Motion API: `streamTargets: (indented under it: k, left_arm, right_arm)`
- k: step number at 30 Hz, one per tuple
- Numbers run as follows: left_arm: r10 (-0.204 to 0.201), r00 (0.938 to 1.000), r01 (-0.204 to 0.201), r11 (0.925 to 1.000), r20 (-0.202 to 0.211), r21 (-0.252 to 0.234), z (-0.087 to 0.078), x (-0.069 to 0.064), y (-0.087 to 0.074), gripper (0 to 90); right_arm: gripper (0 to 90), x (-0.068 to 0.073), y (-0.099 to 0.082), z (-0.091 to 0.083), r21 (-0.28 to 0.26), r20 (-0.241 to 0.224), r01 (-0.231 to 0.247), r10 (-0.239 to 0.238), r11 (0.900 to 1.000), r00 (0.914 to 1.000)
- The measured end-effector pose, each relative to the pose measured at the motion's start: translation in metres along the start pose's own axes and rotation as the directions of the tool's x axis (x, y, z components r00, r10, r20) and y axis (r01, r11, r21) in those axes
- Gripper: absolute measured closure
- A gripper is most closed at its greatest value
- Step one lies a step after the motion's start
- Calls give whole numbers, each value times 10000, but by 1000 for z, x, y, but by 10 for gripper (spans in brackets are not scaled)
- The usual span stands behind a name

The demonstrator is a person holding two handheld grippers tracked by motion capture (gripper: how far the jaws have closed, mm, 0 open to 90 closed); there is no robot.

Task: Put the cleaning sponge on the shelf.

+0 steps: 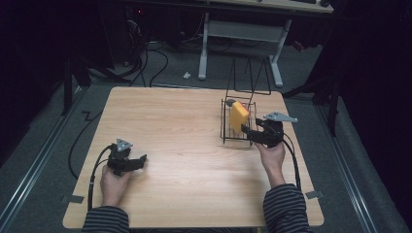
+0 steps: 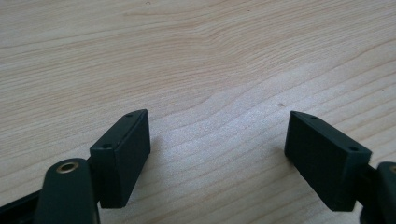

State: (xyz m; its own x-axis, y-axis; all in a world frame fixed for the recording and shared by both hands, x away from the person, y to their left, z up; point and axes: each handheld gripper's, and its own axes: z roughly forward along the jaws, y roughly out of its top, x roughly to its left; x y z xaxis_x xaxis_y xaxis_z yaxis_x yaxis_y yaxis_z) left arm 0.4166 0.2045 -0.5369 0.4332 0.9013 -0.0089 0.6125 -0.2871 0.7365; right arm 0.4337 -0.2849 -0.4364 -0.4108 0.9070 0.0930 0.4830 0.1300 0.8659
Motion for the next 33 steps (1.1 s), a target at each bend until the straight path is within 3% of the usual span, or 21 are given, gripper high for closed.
streamTargets:
  k: [20,33]
  left_arm:
    - [6,10000,-6,10000,-5,0,0,0,0,230]
    - [5,10000,-5,10000,-5,0,0,0,0,230]
  right_arm:
    - [313,-13,-3,-48,-1044,53,-397,404,9937,9992]
    - [325,-23,-20,-73,-1550,153,-849,883,9843,9960]
